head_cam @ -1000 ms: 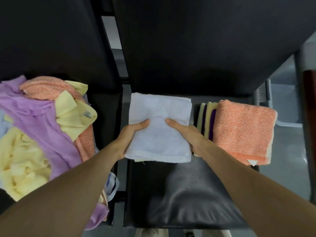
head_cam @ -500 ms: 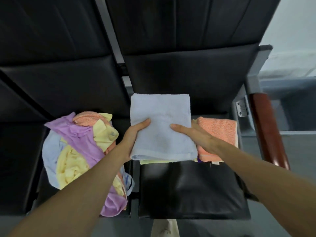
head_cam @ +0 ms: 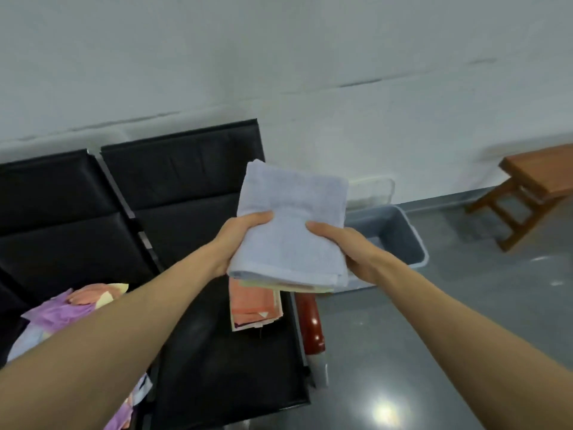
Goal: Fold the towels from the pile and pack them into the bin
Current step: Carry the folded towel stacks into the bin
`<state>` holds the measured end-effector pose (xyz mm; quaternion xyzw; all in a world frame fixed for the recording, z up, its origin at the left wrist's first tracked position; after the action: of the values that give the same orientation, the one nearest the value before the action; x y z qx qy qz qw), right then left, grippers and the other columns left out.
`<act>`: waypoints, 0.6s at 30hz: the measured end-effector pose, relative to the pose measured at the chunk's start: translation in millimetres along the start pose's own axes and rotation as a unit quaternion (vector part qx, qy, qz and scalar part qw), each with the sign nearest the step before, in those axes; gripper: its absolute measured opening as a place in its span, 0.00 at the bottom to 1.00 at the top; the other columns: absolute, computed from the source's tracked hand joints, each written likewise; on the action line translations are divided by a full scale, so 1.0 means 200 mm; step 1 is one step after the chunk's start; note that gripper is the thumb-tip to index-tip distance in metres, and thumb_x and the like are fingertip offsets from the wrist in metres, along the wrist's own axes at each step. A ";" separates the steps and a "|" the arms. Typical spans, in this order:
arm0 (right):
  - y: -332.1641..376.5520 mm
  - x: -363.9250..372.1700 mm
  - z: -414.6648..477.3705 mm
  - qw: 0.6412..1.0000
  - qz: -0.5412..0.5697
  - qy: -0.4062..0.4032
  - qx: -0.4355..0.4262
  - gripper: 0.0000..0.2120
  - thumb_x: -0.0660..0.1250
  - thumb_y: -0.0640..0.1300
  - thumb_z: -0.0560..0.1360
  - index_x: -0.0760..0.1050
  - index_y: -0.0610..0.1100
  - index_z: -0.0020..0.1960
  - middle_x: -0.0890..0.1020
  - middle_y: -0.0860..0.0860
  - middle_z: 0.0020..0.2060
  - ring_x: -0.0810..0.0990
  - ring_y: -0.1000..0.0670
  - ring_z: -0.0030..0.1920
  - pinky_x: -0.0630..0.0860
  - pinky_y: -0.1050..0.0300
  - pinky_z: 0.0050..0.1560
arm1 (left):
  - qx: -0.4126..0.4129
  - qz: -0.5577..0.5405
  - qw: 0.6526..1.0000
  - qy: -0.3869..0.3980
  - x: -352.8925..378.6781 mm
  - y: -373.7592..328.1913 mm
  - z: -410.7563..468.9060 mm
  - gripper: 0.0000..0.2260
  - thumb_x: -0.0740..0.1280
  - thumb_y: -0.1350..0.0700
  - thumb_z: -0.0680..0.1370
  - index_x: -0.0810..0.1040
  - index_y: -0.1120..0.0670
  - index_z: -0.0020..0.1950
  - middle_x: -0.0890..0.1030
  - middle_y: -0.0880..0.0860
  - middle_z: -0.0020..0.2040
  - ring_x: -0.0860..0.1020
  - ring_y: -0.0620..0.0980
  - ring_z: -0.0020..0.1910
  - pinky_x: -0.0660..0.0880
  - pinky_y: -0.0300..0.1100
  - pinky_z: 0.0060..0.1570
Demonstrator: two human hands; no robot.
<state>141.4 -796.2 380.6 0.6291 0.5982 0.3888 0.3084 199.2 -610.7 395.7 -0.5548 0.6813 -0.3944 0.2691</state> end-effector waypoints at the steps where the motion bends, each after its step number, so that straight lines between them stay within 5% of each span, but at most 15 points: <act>1: 0.04 -0.14 -0.08 1.000 0.018 -0.022 -0.005 0.24 0.74 0.56 0.69 0.78 0.43 0.59 0.85 0.49 0.52 0.82 0.48 0.56 0.75 0.47 0.64 | 0.001 0.006 1.000 0.011 0.16 -0.02 -0.01 0.22 0.75 0.48 0.69 0.80 0.57 0.58 0.85 0.57 0.51 0.83 0.57 0.53 0.78 0.53 0.57; 5: 0.11 -0.54 -0.23 0.992 0.098 -0.073 -0.016 0.31 0.77 0.58 0.64 0.78 0.40 0.61 0.85 0.47 0.52 0.83 0.46 0.55 0.76 0.48 0.61 | 0.001 0.029 0.999 0.035 0.58 -0.06 0.02 0.23 0.76 0.47 0.69 0.79 0.56 0.60 0.85 0.55 0.52 0.83 0.55 0.52 0.77 0.52 0.58; 11: 0.15 -0.85 -0.20 0.987 0.136 -0.090 -0.007 0.22 0.73 0.51 0.72 0.78 0.39 0.59 0.85 0.45 0.52 0.84 0.45 0.53 0.79 0.50 0.57 | -0.018 0.017 0.998 0.061 0.88 -0.06 0.16 0.22 0.74 0.45 0.70 0.79 0.54 0.59 0.85 0.54 0.53 0.82 0.54 0.54 0.77 0.51 0.59; 14: 0.15 -0.96 -0.08 0.989 0.115 -0.091 0.010 0.22 0.73 0.52 0.72 0.77 0.39 0.59 0.85 0.45 0.53 0.83 0.45 0.54 0.78 0.48 0.59 | -0.022 -0.010 0.997 0.077 0.95 -0.06 0.29 0.26 0.73 0.41 0.67 0.78 0.53 0.60 0.84 0.54 0.55 0.82 0.53 0.55 0.76 0.50 0.59; 18: 0.21 -1.13 0.15 0.992 0.068 -0.105 0.023 0.22 0.74 0.54 0.71 0.79 0.39 0.56 0.86 0.47 0.49 0.85 0.48 0.49 0.81 0.54 0.51 | -0.036 -0.043 0.996 0.067 1.02 -0.07 0.58 0.19 0.68 0.42 0.74 0.78 0.52 0.59 0.85 0.55 0.53 0.83 0.54 0.53 0.78 0.48 0.51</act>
<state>192.9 -1021.2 373.4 0.7127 0.5272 0.3265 0.3277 250.4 -837.3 358.9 -0.5653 0.6870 -0.4170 0.1859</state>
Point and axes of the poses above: each hand's wrist, its own z-axis towards the middle knuckle, its own x-axis out of the palm, y = z × x, the point moved 10 cm from there along z, towards the middle knuckle
